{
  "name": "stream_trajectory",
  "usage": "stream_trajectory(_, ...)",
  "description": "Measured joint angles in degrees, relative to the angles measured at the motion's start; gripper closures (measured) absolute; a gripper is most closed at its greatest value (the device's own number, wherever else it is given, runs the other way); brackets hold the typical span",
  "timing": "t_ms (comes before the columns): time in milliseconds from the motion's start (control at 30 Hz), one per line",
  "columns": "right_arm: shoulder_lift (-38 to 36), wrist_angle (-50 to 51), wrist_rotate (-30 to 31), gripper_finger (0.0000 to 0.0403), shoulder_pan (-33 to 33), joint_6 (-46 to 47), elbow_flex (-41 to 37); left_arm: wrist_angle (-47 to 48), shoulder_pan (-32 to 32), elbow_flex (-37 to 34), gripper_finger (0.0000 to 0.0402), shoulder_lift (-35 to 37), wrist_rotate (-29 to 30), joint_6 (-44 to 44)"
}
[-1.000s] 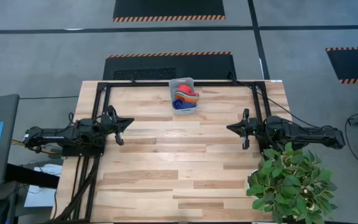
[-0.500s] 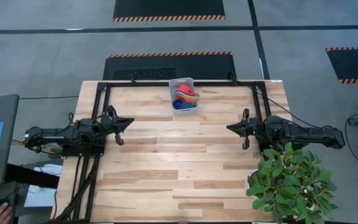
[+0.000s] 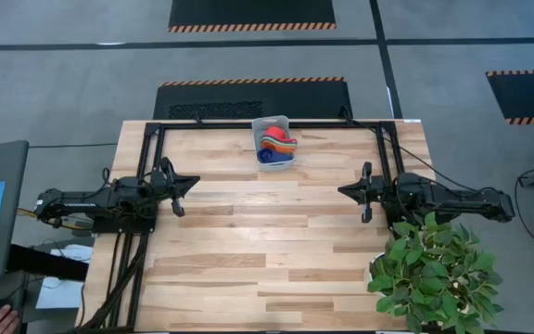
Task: Nest measuring cups in basket
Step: Return to Home Position
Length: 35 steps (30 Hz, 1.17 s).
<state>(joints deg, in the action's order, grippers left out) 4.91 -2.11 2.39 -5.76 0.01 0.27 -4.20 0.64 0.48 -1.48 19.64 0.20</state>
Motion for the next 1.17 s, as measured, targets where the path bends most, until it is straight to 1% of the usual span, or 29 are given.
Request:
stream_trajectory(333, 0.00, 0.00, 0.00, 0.0375, -0.01, 0.00, 0.00, -0.01, 0.00, -0.01, 0.0400, 0.00, 0.02, -0.01)
stream_trajectory(767, 0.00, 0.00, 0.02, 0.0363, 0.00, 0.00, 0.00, 0.00, 0.00, -0.01, 0.0400, 0.00, 0.01, 0.00)
stream_trajectory(1167, 0.00, 0.00, 0.00, 0.0373, -0.02, 0.00, 0.00, -0.01, -0.01, 0.01, 0.0400, -0.01, 0.02, 0.00)
